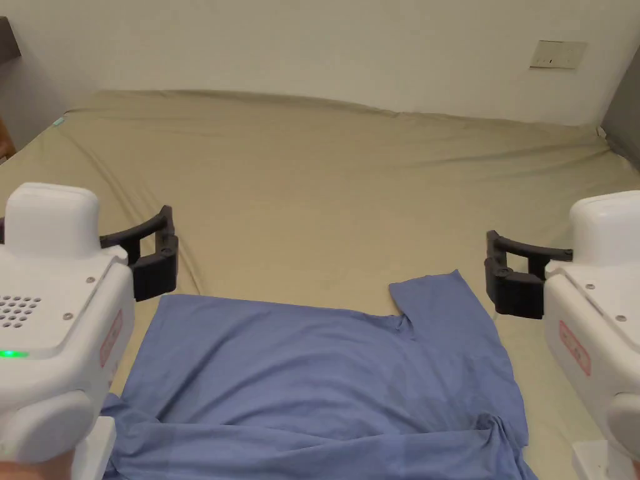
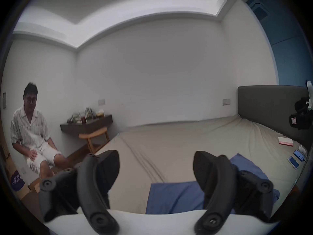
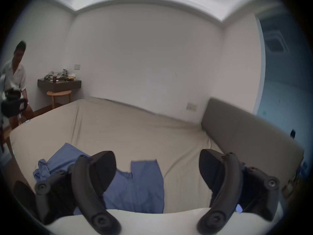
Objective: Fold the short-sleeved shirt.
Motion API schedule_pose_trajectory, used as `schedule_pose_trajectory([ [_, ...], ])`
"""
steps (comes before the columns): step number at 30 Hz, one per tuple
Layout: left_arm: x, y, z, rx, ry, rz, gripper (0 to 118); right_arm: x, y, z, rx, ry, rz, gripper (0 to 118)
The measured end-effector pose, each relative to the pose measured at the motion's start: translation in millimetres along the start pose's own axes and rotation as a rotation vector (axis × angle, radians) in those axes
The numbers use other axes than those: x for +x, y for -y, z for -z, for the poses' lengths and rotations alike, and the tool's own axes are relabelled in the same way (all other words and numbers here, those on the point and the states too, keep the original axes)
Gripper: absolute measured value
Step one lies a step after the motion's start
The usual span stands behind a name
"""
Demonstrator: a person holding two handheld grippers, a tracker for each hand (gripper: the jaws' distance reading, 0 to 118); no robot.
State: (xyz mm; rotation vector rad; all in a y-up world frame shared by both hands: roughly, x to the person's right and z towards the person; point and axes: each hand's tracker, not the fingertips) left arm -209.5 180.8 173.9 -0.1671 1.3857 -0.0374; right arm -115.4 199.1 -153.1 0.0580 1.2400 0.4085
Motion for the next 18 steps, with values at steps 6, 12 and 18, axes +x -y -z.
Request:
schedule_pose_trajectory([
  [6,28.2,-14.7,-6.9,0.112,0.023,0.001,7,-17.4,-7.3,6.1,0.032,-0.055,0.009,0],
  [12,39.2,-17.9,9.7,0.069,0.065,0.03,0,-18.4,-6.6,10.2,0.063,-0.048,0.049,0],
  [18,40.7,-3.0,44.2,-0.014,0.062,0.055,0,-23.4,11.0,35.8,0.02,-0.057,0.007,0],
])
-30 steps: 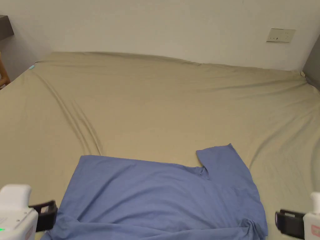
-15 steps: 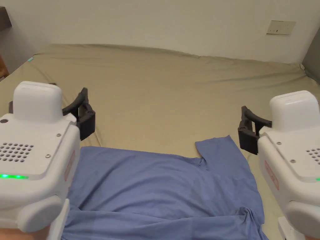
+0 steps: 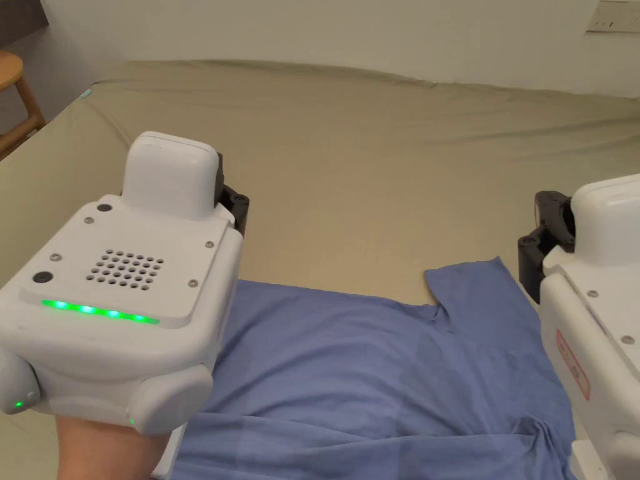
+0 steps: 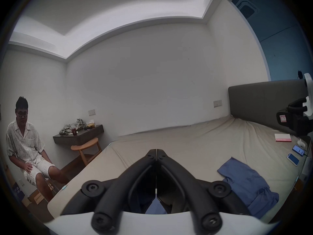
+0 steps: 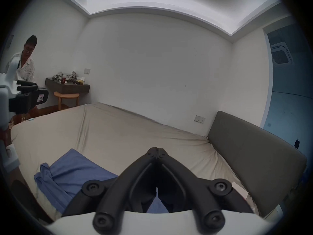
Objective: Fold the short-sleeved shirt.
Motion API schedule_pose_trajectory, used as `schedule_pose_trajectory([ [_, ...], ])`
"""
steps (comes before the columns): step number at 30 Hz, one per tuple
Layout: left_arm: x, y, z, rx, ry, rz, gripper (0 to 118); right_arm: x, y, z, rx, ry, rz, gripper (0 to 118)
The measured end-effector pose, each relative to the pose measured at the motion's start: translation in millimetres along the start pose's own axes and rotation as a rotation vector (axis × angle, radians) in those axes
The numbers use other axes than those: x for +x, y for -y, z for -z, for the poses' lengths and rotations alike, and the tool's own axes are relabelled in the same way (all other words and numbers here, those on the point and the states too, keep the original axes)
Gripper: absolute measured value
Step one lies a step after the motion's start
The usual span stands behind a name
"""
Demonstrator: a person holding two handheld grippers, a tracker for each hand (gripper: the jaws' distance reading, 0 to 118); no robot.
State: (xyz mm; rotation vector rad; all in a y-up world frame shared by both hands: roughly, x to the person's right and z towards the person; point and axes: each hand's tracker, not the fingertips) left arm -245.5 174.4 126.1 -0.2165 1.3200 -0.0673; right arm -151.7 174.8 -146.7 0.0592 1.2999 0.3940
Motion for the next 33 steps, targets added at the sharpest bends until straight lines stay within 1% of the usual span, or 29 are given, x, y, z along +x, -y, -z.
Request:
schedule_pose_trajectory([
  [2,-1.6,13.6,16.8,-0.046,-0.002,-0.006,0,-0.1,10.9,13.2,-0.03,-0.006,0.001,0],
  [5,-7.6,51.1,51.5,-0.16,0.038,-0.051,0,0.5,28.5,34.6,-0.079,-0.013,0.008,0],
  [7,-13.6,85.7,83.2,-0.287,0.028,-0.04,0,4.0,41.2,48.8,-0.117,-0.017,0.013,0],
  [10,-33.0,144.1,136.6,-0.464,0.042,-0.095,0,12.0,59.6,68.5,-0.176,-0.015,0.028,0],
  [11,-40.9,163.1,154.2,-0.51,0.056,-0.122,2,17.1,66.8,76.8,-0.199,-0.011,0.037,0],
  [12,-50.8,181.7,173.7,-0.543,0.085,-0.151,17,21.7,73.6,83.9,-0.219,-0.014,0.051,0],
  [13,-58.3,195.0,189.7,-0.573,0.085,-0.158,45,27.8,81.1,92.1,-0.249,-0.012,0.062,0],
  [14,-65.1,206.8,208.7,-0.643,0.04,-0.143,93,33.1,87.5,99.0,-0.281,0.005,0.061,0],
  [15,-73.6,218.8,226.4,-0.694,0.013,-0.142,111,38.4,93.5,104.2,-0.305,0.026,0.059,0],
  [16,-79.8,226.3,238.7,-0.716,-0.003,-0.146,114,42.0,97.1,106.3,-0.306,0.037,0.063,0],
  [17,-86.8,231.7,251.2,-0.691,-0.004,-0.163,114,47.1,101.2,109.4,-0.318,0.041,0.076,0],
  [19,-96.5,241.4,271.7,-0.716,-0.027,-0.18,114,54.9,107.6,115.1,-0.341,0.05,0.101,0],
  [21,-100.6,251.8,289.6,-0.754,-0.025,-0.216,114,54.8,109.7,116.3,-0.357,0.062,0.099,0],
  [24,-96.6,266.4,307.3,-0.837,-0.043,-0.18,113,54.5,114.4,119.6,-0.389,0.065,0.084,0],
  [25,-92.7,268.4,309.3,-0.85,-0.051,-0.152,111,54.2,115.3,120.0,-0.396,0.063,0.081,0],
  [26,-88.4,270.2,308.6,-0.853,-0.033,-0.131,102,54.3,116.4,121.0,-0.405,0.059,0.08,0],
  [27,-79.1,264.0,299.4,-0.804,-0.014,-0.14,98,54.1,117.2,122.0,-0.411,0.058,0.079,0],
  [28,-71.1,260.9,295.6,-0.777,-0.037,-0.061,94,54.0,117.6,121.4,-0.415,0.057,0.077,0],
  [29,-64.0,258.3,293.0,-0.759,-0.011,0.009,82,53.3,118.0,122.8,-0.42,0.057,0.071,0],
  [30,-59.3,253.5,290.4,-0.752,0.063,0.003,60,52.6,118.4,125.4,-0.423,0.057,0.065,0],
  [31,-57.3,250.5,288.7,-0.755,0.165,-0.038,22,52.1,118.9,128.7,-0.426,0.057,0.06,0],
  [32,-49.7,247.5,288.0,-0.773,0.187,0.02,0,53.7,121.0,130.5,-0.43,0.058,0.055,0],
  [33,-34.5,245.6,281.8,-0.754,0.041,0.219,0,55.0,120.2,133.9,-0.435,0.055,0.052,0],
])
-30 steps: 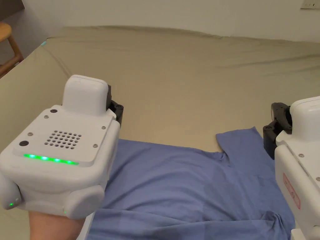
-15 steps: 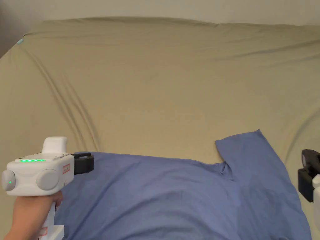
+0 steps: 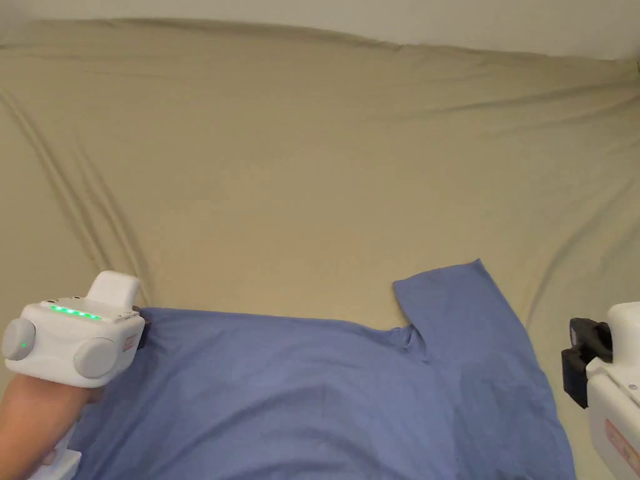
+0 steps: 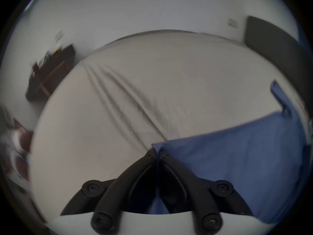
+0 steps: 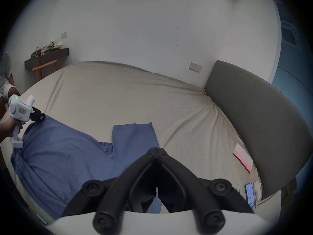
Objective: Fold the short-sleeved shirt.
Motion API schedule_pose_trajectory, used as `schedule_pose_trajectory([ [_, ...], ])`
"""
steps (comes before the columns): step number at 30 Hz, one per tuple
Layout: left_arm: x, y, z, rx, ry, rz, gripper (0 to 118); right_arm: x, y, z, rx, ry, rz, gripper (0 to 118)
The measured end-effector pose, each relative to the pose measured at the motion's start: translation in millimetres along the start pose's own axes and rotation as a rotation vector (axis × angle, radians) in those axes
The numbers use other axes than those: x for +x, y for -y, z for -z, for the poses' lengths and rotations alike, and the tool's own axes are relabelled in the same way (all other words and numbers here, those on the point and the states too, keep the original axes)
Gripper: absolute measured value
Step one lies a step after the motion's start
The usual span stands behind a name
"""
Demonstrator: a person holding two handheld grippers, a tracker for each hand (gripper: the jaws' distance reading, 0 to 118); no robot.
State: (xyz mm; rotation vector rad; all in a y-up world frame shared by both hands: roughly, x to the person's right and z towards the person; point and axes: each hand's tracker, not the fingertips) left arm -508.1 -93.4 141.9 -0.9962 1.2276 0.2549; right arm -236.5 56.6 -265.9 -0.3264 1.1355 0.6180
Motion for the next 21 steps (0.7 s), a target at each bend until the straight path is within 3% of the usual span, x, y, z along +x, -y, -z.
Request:
schedule_pose_trajectory([
  [1,1.9,0.2,-4.2,0.027,0.043,0.043,0,1.8,-2.5,2.3,-0.002,-0.003,0.001,0],
  [7,-25.7,-2.2,-64.3,0.193,0.04,-0.199,0,25.4,-14.7,24.9,-0.031,-0.011,0.05,0],
  [8,-30.4,-1.7,-77.2,0.213,0.063,-0.234,0,28.0,-15.9,34.3,-0.073,-0.026,0.053,6],
  [10,-32.6,-2.2,-100.3,0.247,0.063,-0.219,0,31.5,-14.2,58.6,-0.142,-0.064,0.062,30],
  [12,-29.9,-0.5,-119.3,0.279,0.034,-0.183,0,35.6,-6.3,88.4,-0.22,-0.088,0.098,85],
  [13,-28.9,1.1,-126.0,0.284,0.039,-0.178,0,36.8,-0.4,106.2,-0.272,-0.104,0.116,106],
  [14,-28.0,2.4,-128.2,0.284,0.044,-0.174,0,36.5,7.2,123.1,-0.325,-0.104,0.127,117],
  [19,-14.8,9.8,-143.5,0.268,0.029,-0.122,0,28.6,54.1,188.1,-0.568,-0.061,0.083,110],
  [21,-11.7,14.0,-143.0,0.255,0.03,-0.111,0,26.9,64.7,196.0,-0.59,-0.079,0.118,103],
])
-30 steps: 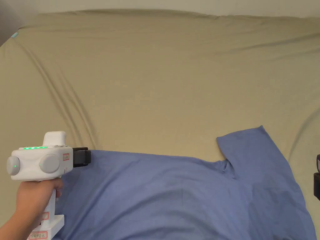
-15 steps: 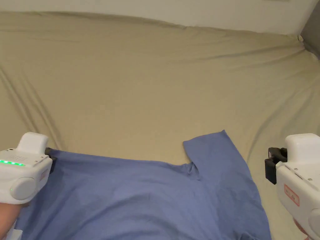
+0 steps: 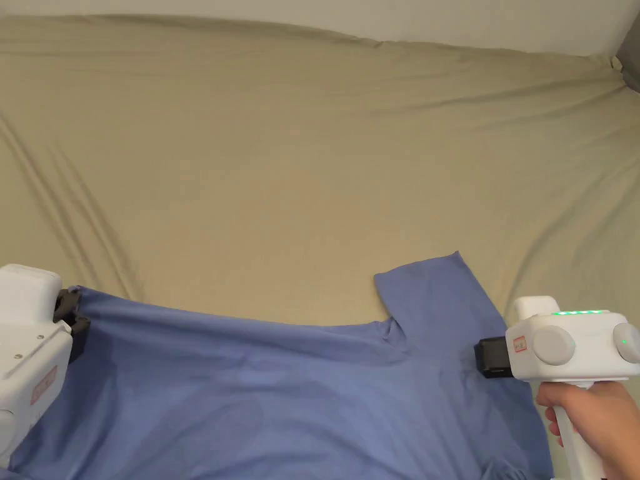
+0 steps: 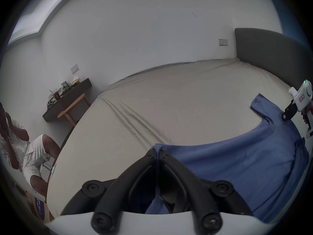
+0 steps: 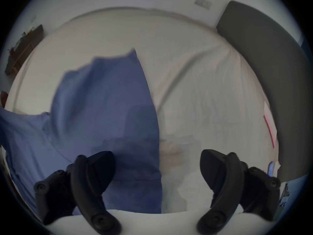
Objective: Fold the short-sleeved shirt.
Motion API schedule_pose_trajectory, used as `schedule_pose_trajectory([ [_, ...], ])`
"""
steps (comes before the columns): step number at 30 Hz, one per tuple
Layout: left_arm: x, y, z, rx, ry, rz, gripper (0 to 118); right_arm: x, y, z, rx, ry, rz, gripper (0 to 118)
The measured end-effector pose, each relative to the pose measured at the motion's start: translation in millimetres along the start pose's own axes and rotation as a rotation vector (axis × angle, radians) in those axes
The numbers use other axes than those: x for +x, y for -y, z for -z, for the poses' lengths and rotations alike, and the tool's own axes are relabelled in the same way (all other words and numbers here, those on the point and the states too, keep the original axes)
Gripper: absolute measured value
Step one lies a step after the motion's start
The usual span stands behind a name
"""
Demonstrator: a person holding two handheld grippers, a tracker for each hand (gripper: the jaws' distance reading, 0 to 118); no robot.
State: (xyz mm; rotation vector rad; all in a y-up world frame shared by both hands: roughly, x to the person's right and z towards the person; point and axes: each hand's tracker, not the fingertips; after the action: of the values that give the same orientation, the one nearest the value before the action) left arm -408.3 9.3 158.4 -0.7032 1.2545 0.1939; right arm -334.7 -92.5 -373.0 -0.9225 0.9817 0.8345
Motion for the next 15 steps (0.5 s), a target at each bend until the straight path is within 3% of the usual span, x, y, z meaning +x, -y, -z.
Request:
schedule_pose_trajectory([
  [2,2.4,2.3,-4.5,-0.019,0.0,0.0,0,0.0,3.8,-6.3,0.042,-0.066,0.069,92],
  [3,3.3,4.7,-5.9,-0.022,-0.005,0.002,0,-1.9,3.9,-11.9,0.037,-0.067,0.058,84],
  [4,4.0,6.6,-7.2,-0.03,-0.008,0.001,0,-6.1,4.0,-16.7,0.042,-0.092,0.04,69],
  [5,-2.0,10.9,-2.7,-0.036,-0.011,-0.003,0,-12.5,3.7,-22.5,0.051,-0.108,0.005,45],
  [7,-3.2,15.7,-5.7,-0.042,-0.02,-0.017,0,-27.4,4.2,-32.8,0.064,-0.079,-0.109,4],
  [9,-7.2,21.9,-7.6,-0.05,-0.029,-0.04,0,-34.9,3.6,-38.6,0.086,-0.017,-0.194,4],
  [13,-20.4,19.2,-18.6,-0.046,-0.02,-0.091,0,-13.3,-7.3,-66.0,0.12,-0.114,-0.042,4],
  [15,-28.5,11.5,-30.7,-0.037,-0.029,-0.083,0,0.9,-8.2,-88.7,0.143,-0.138,-0.033,4],
])
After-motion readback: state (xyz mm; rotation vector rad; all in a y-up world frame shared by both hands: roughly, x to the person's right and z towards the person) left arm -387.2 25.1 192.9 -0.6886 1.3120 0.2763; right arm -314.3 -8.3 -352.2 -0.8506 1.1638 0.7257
